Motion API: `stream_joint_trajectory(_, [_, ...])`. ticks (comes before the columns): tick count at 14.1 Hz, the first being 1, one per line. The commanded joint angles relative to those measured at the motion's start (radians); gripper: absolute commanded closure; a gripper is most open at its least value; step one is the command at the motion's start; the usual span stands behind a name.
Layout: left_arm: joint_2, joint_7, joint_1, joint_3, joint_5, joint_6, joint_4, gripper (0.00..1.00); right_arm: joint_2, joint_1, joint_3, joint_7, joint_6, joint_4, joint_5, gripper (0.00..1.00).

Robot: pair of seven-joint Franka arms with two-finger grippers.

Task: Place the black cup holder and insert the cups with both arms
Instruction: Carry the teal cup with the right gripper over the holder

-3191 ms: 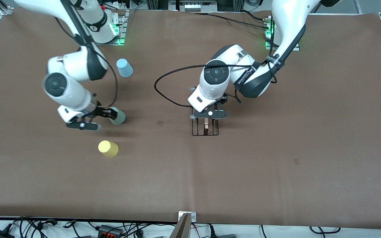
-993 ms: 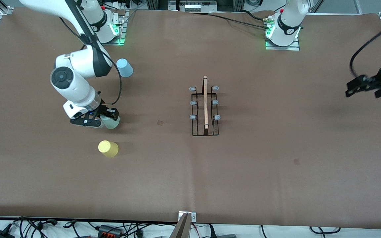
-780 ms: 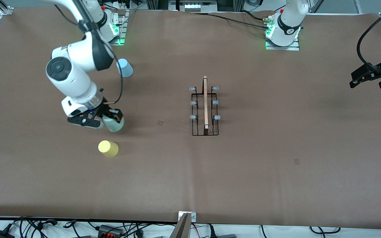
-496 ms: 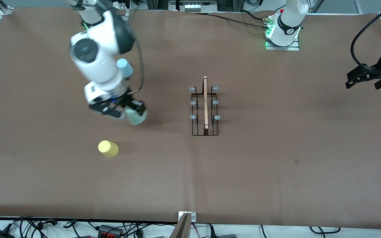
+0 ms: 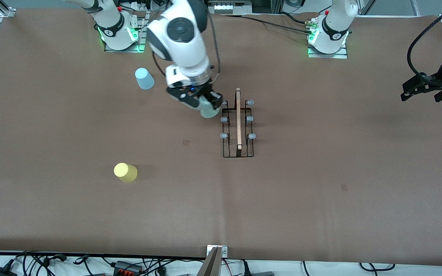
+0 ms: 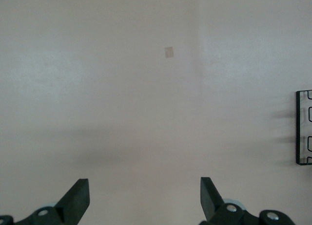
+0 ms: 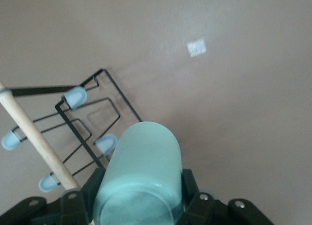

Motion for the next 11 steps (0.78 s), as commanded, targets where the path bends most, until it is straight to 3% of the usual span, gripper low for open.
stream_joint_trajectory(1, [0.01, 0.018, 0.002, 0.005, -0.021, -0.029, 0.027, 0.0, 0.046, 0.036, -0.011, 0.081, 0.034, 0.047, -0.016, 0.86])
stream_joint_trajectory(9, [0.011, 0.016, 0.001, 0.005, -0.021, -0.027, 0.027, 0.0, 0.107, 0.07, -0.01, 0.082, 0.083, 0.044, -0.019, 0.84])
stream_joint_trajectory(11, [0.011, 0.016, 0.001, 0.005, -0.021, -0.027, 0.027, 0.0, 0.128, 0.076, -0.01, 0.082, 0.089, 0.042, -0.019, 0.78])
